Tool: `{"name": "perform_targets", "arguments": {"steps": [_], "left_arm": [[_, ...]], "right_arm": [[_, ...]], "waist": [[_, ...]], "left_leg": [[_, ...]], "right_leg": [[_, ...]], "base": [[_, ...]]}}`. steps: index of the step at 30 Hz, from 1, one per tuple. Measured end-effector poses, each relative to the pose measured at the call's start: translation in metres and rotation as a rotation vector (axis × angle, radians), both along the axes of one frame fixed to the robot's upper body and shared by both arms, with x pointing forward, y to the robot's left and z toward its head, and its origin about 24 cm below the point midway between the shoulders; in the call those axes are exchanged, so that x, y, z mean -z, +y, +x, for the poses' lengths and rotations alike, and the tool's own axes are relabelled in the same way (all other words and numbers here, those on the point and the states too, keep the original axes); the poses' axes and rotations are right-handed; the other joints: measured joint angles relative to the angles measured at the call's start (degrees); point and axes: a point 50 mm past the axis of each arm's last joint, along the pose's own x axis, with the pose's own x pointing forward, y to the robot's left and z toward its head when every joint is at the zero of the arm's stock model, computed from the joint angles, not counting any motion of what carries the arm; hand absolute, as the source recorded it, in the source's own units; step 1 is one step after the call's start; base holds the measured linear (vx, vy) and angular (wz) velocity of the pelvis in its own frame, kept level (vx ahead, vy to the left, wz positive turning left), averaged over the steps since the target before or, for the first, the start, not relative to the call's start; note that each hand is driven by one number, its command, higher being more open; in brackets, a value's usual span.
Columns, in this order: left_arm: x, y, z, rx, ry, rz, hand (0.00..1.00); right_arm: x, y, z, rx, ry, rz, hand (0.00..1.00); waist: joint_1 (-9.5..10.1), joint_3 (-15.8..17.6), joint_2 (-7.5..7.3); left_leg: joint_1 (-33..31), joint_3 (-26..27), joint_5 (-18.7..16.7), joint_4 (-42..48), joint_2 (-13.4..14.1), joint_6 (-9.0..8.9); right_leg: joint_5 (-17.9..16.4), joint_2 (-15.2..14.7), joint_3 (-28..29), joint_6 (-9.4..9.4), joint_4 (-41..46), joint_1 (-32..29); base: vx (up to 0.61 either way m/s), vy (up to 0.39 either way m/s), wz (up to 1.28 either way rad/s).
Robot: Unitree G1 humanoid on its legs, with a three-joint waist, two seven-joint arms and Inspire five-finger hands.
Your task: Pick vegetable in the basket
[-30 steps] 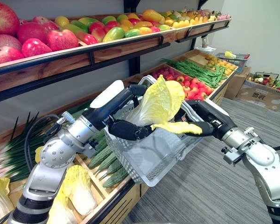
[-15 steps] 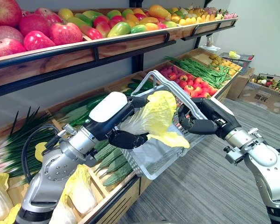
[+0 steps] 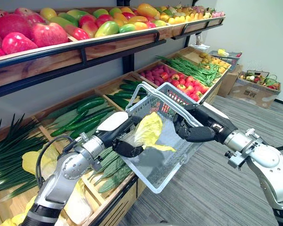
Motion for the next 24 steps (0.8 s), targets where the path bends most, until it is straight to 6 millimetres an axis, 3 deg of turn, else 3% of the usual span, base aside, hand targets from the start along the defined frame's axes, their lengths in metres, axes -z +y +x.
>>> {"name": "perform_targets", "arguments": {"steps": [7, 11, 17, 19, 24], "left_arm": [[0.003, -0.007, 0.006, -0.012, 0.002, -0.014, 1.0], [-0.007, -0.01, 0.011, -0.004, -0.042, -0.03, 1.0], [-0.065, -0.035, 0.001, 0.289, -0.122, 0.02, 1.0], [-0.075, -0.038, -0.002, 0.381, -0.055, 0.076, 1.0], [-0.065, -0.047, 0.003, 0.461, 0.215, 0.17, 1.0]], "right_arm": [[-0.003, 0.004, -0.002, -0.027, -0.013, -0.005, 0.0], [-0.005, 0.004, -0.002, -0.02, -0.021, -0.006, 0.0], [-0.007, 0.001, -0.002, 0.003, -0.03, -0.022, 0.0], [-0.009, -0.001, -0.001, 0.016, -0.036, -0.039, 0.0], [0.001, -0.005, 0.003, 0.054, 0.016, -0.045, 0.0]], "waist": [[-0.95, -0.3, 0.46], [-1.06, -0.5, 0.83], [-0.84, -0.8, 1.22], [-0.84, -1.2, 1.77], [-0.82, -1.4, 2.12]], "left_leg": [[0.1, 0.6, 0.0, -0.2, 0.0, -0.09], [0.2, 0.7, 0.2, -0.2, 0.0, -0.37], [-0.1, 0.0, 0.3, -0.2, 0.0, -0.57], [0.0, 0.0, 0.4, -0.4, 0.0, -0.65], [0.0, 0.0, 0.4, -0.5, 0.0, -0.79]], "right_leg": [[0.5, 0.3, 0.9, -0.22, -0.1, -0.4], [0.3, 0.3, 0.9, -0.47, -0.1, -0.4], [0.2, 0.1, 0.0, -0.56, -0.1, -0.4], [0.0, 0.0, -0.1, -0.57, -0.1, -0.3], [-0.1, -0.1, -0.6, -0.47, -0.2, -0.3]], "base": [[-0.02, 0.007, -0.07], [0.0, 0.0, 0.0], [-0.01, 0.021, 0.06], [-0.01, 0.03, 0.04], [0.0, 0.005, 0.01]]}}
